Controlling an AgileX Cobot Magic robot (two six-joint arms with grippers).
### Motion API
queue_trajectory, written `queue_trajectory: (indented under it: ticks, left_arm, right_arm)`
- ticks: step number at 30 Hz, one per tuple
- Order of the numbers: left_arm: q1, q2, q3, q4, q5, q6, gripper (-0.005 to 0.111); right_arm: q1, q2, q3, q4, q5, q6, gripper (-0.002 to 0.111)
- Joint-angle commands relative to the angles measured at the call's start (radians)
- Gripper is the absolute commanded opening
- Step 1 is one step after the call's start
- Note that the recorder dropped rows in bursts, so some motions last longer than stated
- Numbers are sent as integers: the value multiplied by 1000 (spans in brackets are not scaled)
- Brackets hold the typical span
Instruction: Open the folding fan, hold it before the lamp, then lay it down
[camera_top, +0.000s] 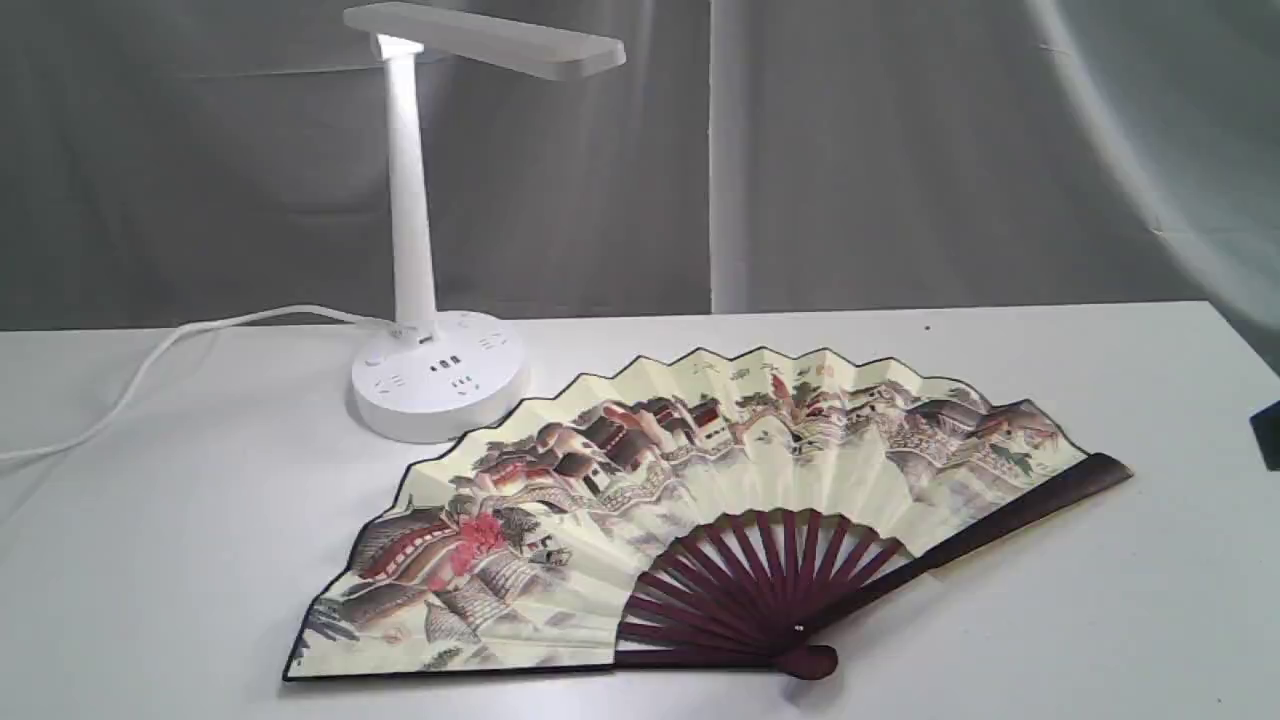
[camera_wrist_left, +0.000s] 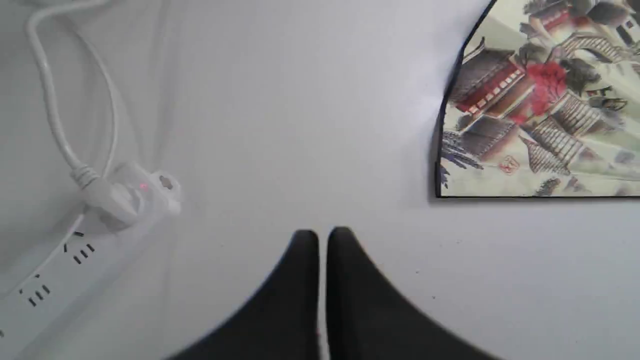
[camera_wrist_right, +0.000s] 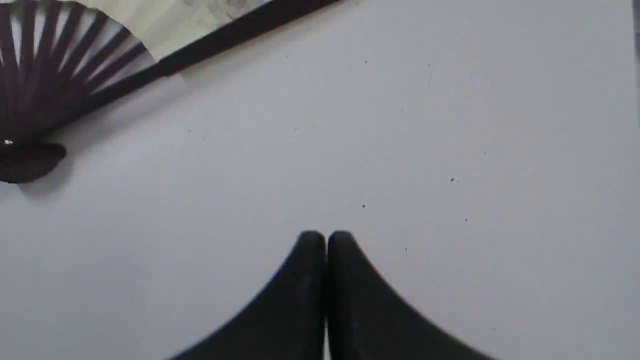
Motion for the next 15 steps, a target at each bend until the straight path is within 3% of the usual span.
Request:
queue_trajectory:
  ticks: [1, 15]
  left_arm:
    - [2, -86, -5, -13, 20, 6, 0]
    - [2, -502, -5, -54, 74, 6, 0]
  right_arm:
    - [3, -95, 7, -8, 0, 1, 0]
    - [3, -571, 7, -10, 65, -36, 0]
